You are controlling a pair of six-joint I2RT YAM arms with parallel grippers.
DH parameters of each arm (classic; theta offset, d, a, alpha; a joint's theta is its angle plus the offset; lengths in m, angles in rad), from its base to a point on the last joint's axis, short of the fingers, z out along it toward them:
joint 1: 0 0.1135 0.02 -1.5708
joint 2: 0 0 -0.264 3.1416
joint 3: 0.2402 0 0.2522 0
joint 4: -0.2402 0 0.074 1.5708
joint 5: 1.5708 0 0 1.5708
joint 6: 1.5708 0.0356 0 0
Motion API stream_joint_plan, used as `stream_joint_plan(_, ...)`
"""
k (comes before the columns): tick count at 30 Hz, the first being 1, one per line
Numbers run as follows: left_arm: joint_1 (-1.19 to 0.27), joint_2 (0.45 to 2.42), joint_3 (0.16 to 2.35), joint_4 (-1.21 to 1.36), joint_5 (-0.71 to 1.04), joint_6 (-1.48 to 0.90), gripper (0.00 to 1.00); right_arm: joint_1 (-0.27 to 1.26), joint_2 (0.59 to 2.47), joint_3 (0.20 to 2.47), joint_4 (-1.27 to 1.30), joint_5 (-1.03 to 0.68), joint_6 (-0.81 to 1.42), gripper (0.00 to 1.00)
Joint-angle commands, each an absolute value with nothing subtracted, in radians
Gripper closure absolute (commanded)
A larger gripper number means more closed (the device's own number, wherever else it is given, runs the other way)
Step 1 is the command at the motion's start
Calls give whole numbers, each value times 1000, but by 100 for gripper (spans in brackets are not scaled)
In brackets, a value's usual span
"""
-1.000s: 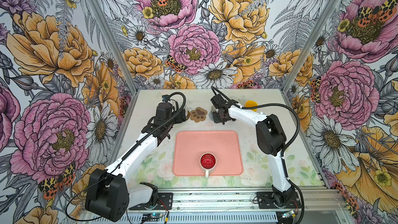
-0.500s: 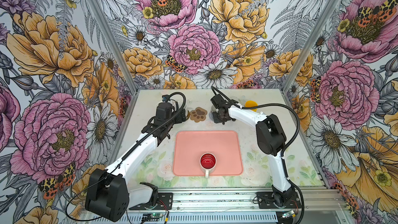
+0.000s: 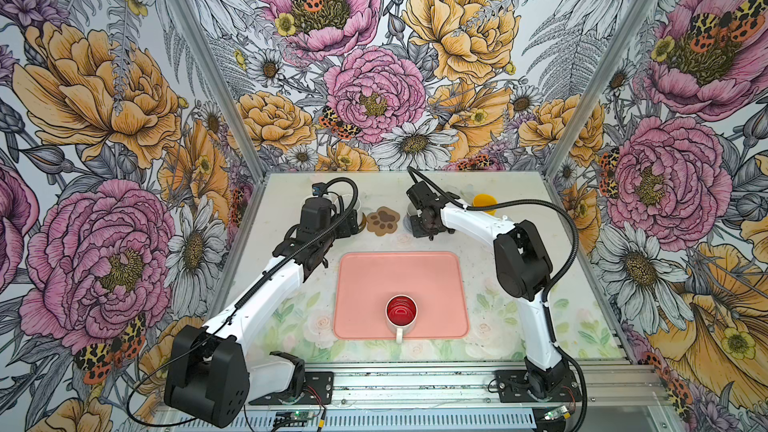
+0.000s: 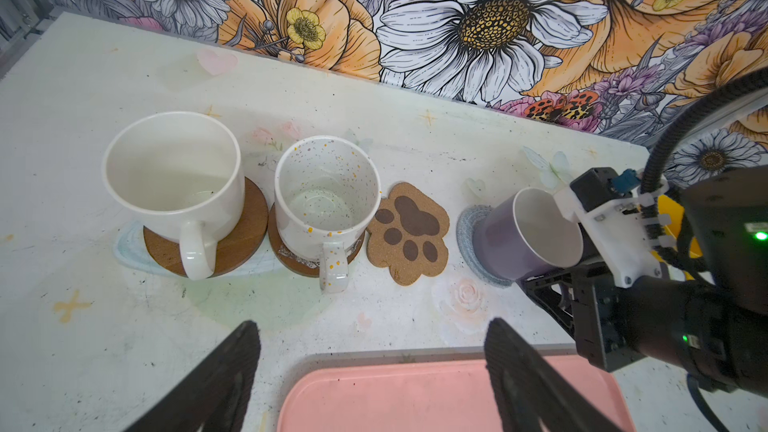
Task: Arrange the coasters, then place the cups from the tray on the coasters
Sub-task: 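Open the right gripper and raise it away from the mug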
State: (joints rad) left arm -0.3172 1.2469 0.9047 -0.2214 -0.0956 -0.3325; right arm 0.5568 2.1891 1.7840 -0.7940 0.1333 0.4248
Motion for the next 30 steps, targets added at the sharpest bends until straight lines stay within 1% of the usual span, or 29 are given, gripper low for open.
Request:
stream_joint_plan(1, -307, 1226, 896, -228, -95, -321, 14, 554, 2209, 1842, -748, 141, 414, 100)
stream_joint_plan(10, -305, 1226, 894, -230, -93, -321, 14, 553, 2212, 1839, -749, 127, 413, 100)
stream_joint_plan(12, -305, 1226, 894, -231, -94, -321, 14, 553, 2211, 1838, -749, 125, 414, 91)
stream_joint_plan(14, -304, 1225, 894, -232, -93, -321, 14, 552, 2208, 1836, -749, 125, 416, 78)
stream_joint_plan(16, -305, 1223, 894, -232, -93, -321, 14, 553, 2207, 1836, -749, 123, 417, 72)
stream_joint_plan(22, -305, 1222, 894, -233, -91, -321, 14, 553, 2191, 1830, -748, 123, 419, 61)
stream_joint_plan(30, -304, 1223, 894, -232, -89, -322, 14, 555, 2122, 1798, -747, 136, 422, 53)
